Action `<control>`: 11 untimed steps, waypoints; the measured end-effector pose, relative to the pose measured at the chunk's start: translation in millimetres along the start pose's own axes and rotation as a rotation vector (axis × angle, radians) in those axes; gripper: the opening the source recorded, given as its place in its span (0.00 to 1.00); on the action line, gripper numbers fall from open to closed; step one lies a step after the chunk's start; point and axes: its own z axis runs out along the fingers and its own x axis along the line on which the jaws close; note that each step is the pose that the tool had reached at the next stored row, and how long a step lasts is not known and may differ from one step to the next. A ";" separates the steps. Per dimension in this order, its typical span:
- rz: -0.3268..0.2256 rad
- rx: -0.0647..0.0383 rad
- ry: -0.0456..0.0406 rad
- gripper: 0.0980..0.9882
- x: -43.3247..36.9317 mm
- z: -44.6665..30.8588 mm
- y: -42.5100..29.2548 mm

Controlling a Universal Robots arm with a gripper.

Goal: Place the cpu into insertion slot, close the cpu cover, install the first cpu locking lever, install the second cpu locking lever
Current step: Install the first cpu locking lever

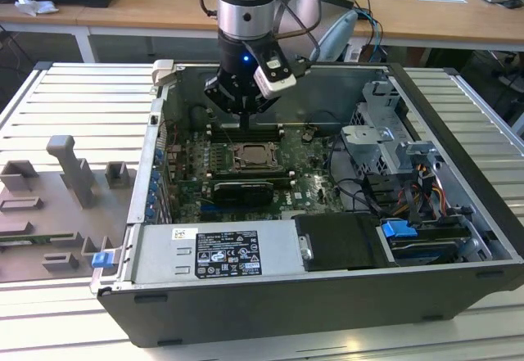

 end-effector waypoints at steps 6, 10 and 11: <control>-0.032 -0.004 -0.0018 0.01 9.8 3.0 -0.4; -0.035 -0.006 -0.0072 0.01 23.2 5.7 -0.8; -0.035 -0.006 -0.0086 0.01 26.6 6.1 -0.8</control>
